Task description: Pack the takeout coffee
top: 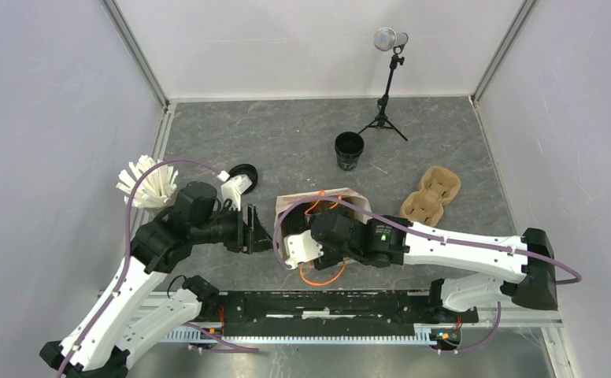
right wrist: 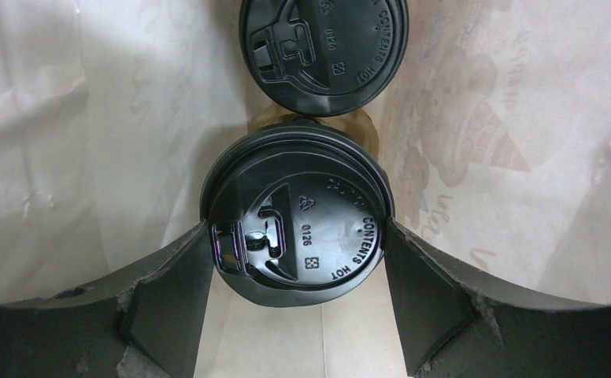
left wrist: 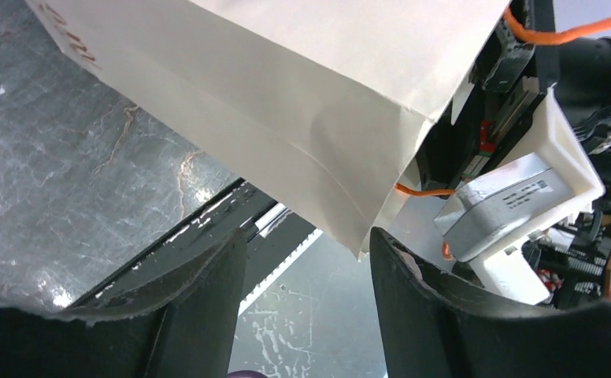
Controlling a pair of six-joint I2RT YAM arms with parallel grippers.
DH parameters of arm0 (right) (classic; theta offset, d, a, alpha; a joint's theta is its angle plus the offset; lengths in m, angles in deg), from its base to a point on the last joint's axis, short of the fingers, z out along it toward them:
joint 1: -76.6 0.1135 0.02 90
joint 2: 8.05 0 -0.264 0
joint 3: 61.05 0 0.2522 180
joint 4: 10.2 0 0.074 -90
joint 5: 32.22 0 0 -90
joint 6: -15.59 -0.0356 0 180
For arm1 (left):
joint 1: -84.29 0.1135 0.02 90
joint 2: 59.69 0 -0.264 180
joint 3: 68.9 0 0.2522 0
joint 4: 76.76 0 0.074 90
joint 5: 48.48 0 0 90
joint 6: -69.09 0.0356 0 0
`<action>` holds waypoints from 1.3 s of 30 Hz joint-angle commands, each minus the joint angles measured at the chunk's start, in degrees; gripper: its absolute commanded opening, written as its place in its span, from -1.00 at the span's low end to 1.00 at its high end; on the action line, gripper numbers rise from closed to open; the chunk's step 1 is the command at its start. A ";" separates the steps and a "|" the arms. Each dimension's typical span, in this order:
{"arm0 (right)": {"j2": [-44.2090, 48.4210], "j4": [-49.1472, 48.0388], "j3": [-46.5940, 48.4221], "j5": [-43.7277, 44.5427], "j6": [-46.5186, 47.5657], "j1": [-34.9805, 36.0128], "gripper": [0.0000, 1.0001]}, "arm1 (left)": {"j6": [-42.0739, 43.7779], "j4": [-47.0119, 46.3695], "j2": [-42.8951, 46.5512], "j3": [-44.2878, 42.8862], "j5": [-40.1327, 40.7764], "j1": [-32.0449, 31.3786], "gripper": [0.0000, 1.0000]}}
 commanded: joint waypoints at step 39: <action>4.31 -8.65 -4.88 4.93 -6.74 4.39 0.25 | -1.25 -4.13 -6.28 -0.48 5.12 -0.50 -0.29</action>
